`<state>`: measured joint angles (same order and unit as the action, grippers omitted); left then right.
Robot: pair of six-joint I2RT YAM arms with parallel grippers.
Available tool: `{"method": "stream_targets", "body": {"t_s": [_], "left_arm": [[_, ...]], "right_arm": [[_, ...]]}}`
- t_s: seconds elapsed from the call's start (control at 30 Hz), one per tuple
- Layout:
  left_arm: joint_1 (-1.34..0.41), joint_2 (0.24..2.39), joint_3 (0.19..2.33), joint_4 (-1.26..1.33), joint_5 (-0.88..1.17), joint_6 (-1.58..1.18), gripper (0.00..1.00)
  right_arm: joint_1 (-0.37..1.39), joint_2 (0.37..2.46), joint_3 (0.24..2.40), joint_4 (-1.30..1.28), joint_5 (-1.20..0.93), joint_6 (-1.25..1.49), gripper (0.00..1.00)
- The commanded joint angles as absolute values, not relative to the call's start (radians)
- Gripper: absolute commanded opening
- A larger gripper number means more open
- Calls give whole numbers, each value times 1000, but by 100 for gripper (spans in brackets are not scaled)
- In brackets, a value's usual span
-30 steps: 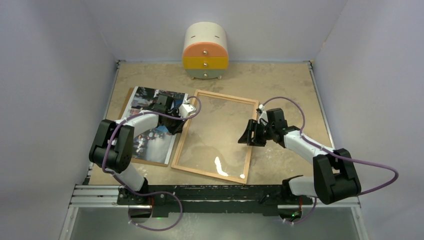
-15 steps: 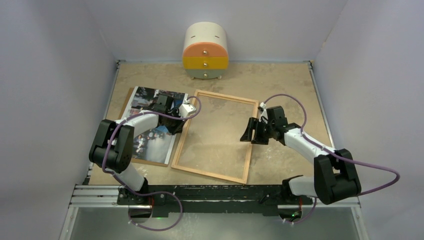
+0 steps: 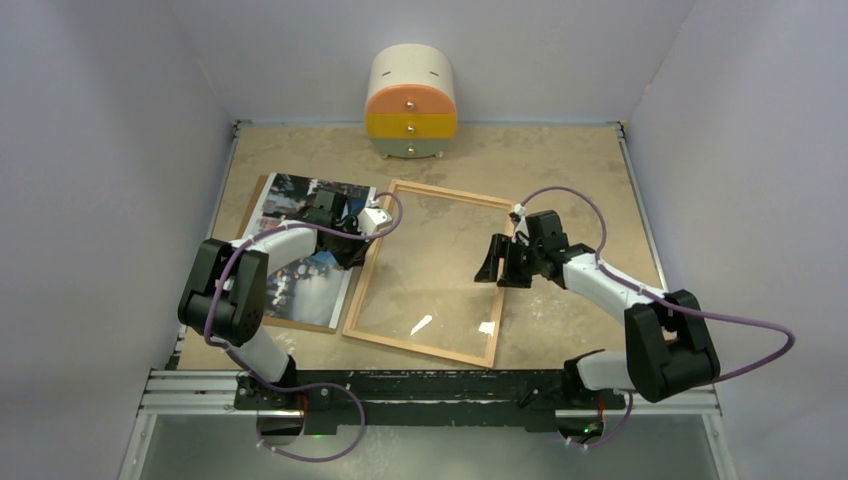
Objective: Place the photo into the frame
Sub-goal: Place the photo frame item in the photo frame, then adjust the photo frame item on the photo frame.
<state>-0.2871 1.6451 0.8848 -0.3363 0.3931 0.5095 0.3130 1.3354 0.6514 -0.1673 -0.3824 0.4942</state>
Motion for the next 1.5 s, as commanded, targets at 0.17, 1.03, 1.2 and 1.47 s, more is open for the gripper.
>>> {"method": "stream_targets", "body": {"t_s": [0.17, 1.03, 1.2, 1.47], "left_arm": [[-284, 1646, 865, -357, 404, 518, 0], [-284, 1643, 859, -349, 402, 515, 0], [-284, 1640, 858, -350, 400, 515, 0], [-284, 1630, 849, -344, 399, 517, 0]], "right_arm": [[355, 1400, 682, -233, -252, 509, 69], [500, 1482, 753, -351, 25, 529, 68], [500, 1451, 822, -370, -25, 527, 68], [500, 1433, 1016, -518, 47, 487, 69]]}}
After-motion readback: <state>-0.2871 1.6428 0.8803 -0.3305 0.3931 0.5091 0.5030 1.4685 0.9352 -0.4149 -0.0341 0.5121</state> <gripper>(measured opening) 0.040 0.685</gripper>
